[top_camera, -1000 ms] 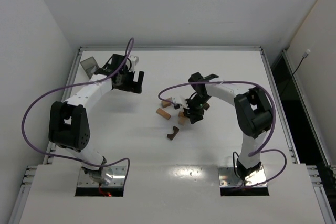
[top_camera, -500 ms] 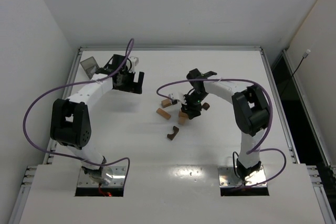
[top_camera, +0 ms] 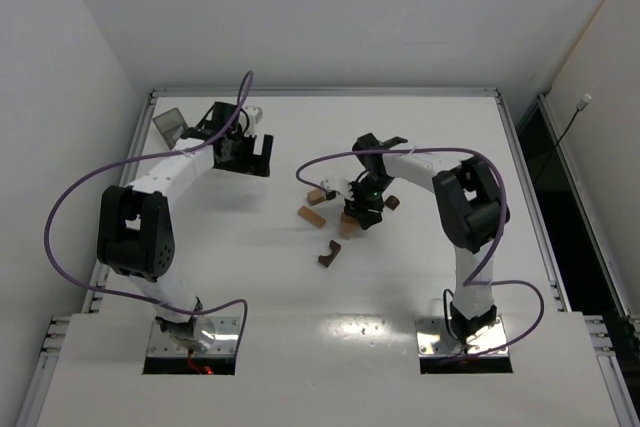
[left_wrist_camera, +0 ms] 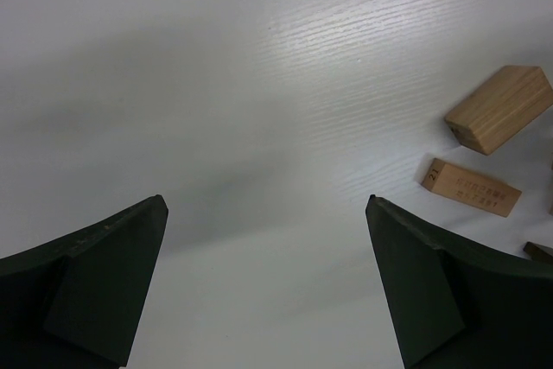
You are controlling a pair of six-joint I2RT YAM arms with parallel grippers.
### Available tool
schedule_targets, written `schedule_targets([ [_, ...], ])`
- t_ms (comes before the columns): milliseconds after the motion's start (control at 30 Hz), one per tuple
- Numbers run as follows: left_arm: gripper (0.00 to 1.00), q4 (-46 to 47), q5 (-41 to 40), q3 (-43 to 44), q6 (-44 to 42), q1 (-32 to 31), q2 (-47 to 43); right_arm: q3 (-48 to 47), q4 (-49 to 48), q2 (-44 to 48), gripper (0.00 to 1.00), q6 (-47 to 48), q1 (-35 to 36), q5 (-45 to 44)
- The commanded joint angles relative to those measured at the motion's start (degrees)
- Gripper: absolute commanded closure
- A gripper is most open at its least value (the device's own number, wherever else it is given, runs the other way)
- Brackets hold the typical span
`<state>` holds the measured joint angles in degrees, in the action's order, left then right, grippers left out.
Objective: Build the wood block tower
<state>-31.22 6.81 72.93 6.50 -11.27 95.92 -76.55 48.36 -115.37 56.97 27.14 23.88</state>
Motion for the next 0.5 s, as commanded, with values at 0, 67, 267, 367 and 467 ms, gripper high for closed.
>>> schedule_targets([
  [0, 0.00, 0.64, 1.01, 2.57, 0.62, 0.90, 0.50, -1.76, -2.64, 0.06, 0.54, -2.12, 0.20, -0.85],
  [67, 0.00, 1.25, 1.54, 1.44, 1.14, 0.90, 0.50, -1.76, -3.35, 0.06, 0.54, -3.44, 0.73, -1.37],
  [267, 0.00, 1.78, 1.54, -0.33, 1.14, 0.90, -0.64, -0.61, -5.73, 0.59, 0.53, -6.70, 2.40, -3.40],
  [367, 0.00, 1.78, 0.49, -0.33, 0.62, 0.90, -0.65, 0.08, -6.26, 0.59, 0.55, -7.31, 3.53, -4.81],
  [467, 0.00, 1.78, 0.49, -0.33, 0.62, 0.90, -0.65, 0.79, -7.75, 0.59, 0.57, -7.92, 4.15, -7.53],
])
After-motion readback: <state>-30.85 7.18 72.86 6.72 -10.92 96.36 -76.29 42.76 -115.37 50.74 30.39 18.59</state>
